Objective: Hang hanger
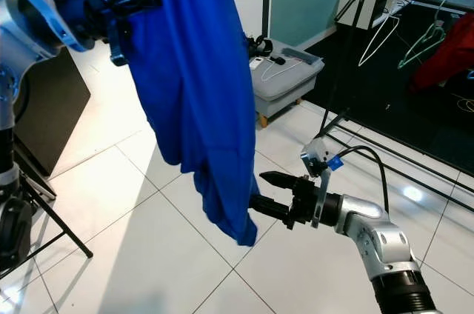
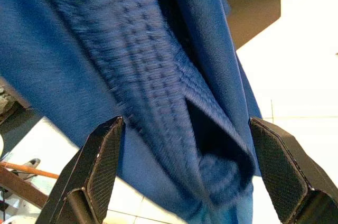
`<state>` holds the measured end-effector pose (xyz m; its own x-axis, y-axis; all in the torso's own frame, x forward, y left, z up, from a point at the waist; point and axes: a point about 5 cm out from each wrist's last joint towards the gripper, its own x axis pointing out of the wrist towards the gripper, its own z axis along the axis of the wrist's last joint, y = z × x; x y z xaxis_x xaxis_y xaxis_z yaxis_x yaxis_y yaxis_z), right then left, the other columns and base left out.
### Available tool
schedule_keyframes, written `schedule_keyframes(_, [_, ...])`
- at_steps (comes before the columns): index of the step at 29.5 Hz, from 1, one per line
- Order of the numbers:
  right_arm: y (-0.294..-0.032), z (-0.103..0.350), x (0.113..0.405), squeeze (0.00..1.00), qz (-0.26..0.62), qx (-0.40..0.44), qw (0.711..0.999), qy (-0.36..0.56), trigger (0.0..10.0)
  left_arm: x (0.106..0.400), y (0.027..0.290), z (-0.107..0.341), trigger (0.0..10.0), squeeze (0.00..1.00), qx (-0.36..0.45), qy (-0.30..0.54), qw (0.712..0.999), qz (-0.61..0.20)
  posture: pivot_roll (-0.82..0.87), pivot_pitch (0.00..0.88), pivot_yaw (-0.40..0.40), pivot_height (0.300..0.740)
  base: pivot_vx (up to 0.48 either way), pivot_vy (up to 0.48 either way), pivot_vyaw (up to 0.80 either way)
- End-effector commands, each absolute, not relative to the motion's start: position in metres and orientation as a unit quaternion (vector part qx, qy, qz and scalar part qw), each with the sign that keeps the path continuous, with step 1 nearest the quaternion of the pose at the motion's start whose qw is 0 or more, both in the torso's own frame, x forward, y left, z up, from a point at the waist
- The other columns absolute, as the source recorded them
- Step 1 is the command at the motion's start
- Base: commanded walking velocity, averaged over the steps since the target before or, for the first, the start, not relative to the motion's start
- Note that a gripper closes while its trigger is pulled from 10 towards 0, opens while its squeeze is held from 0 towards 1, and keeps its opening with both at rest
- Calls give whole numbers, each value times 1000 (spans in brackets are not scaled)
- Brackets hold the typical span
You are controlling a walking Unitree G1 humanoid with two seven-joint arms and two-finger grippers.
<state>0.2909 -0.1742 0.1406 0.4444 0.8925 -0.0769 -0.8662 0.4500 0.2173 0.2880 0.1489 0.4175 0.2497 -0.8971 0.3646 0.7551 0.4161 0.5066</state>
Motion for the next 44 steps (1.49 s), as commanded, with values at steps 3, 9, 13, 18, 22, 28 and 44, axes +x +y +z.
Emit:
schedule_keyframes(3, [-168, 133, 292, 0, 520, 65, 846, 101, 10000, 282, 149, 428, 10000, 0, 113, -336, 775, -524, 28, 61, 14, 740, 0, 0, 0])
schedule_keyframes(9, [-177, 122, 303, 0, 457, 43, 880, 120, 10000, 281, 150, 431, 10000, 0, 110, -341, 775, -521, 26, 67, 15, 740, 0, 0, 0])
schedule_keyframes(13, [-181, 122, 306, 0, 443, 49, 888, 113, 0, 281, 151, 432, 10000, 0, 108, -343, 775, -519, 26, 70, 15, 740, 0, 0, 0])
schedule_keyframes(18, [-180, 130, 305, 0, 455, 65, 884, 89, 0, 281, 151, 433, 10000, 0, 107, -345, 776, -516, 23, 75, 16, 740, 0, 0, 0])
schedule_keyframes(22, [-179, 135, 304, 0, 460, 73, 882, 74, 0, 281, 152, 433, 10000, 0, 107, -346, 777, -515, 22, 76, 16, 740, 0, 0, 0])
schedule_keyframes(28, [-184, 142, 311, 0, 441, 84, 892, 46, 0, 282, 154, 433, 10000, 0, 108, -345, 781, -509, 22, 77, 16, 740, 0, 0, 0])
schedule_keyframes(44, [-240, 184, 340, 0, 269, -2, 963, -13, 0, 309, 196, 382, 10000, 0, 193, -215, 851, -438, 20, 80, 20, 740, 0, 0, 0])
